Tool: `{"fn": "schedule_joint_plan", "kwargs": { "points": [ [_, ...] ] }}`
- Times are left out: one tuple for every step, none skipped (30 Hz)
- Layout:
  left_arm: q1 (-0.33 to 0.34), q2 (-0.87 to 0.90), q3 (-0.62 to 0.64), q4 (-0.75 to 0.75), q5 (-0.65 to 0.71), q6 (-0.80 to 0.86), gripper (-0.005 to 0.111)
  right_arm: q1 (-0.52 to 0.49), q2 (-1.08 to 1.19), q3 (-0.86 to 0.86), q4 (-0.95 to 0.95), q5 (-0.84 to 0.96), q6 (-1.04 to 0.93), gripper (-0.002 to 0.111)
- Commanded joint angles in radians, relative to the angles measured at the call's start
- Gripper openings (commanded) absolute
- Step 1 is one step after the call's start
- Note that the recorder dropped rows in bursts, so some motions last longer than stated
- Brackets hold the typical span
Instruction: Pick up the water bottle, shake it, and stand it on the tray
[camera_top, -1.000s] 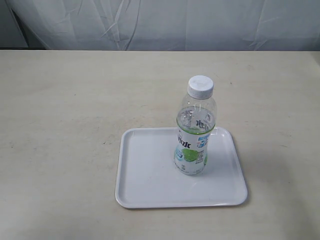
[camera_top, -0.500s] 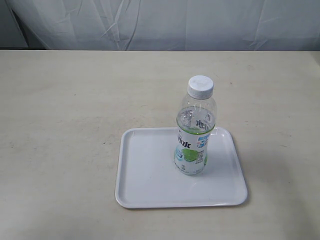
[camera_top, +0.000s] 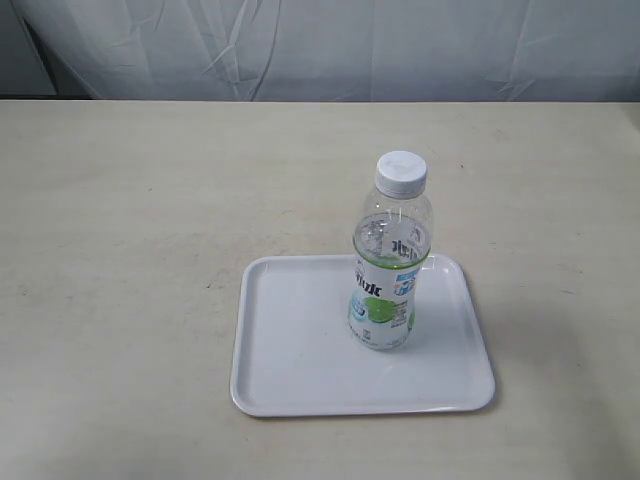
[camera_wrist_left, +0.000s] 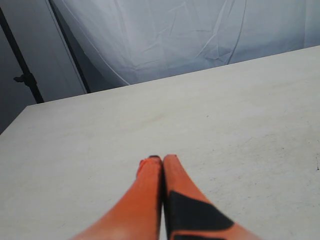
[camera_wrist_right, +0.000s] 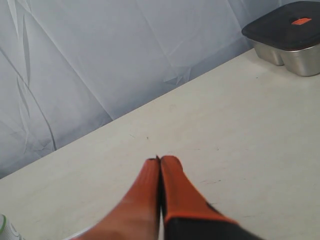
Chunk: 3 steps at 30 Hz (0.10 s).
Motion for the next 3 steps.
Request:
{"fn": "schedule_joint_plan", "kwargs": {
  "points": [
    [0.0,-0.005,0.004,-0.002,-0.01,-0.003,0.0,-0.005,-0.007,0.002,-0.004,-0.004,-0.007,0.0],
    [0.0,-0.005,0.004,-0.002,-0.01,-0.003,0.0,-0.005,-0.007,0.002,-0.004,-0.004,-0.007,0.0],
    [0.0,-0.005,0.004,-0.002,-0.01,-0.003,0.0,-0.005,-0.007,0.002,-0.004,-0.004,-0.007,0.0]
  ]
}}
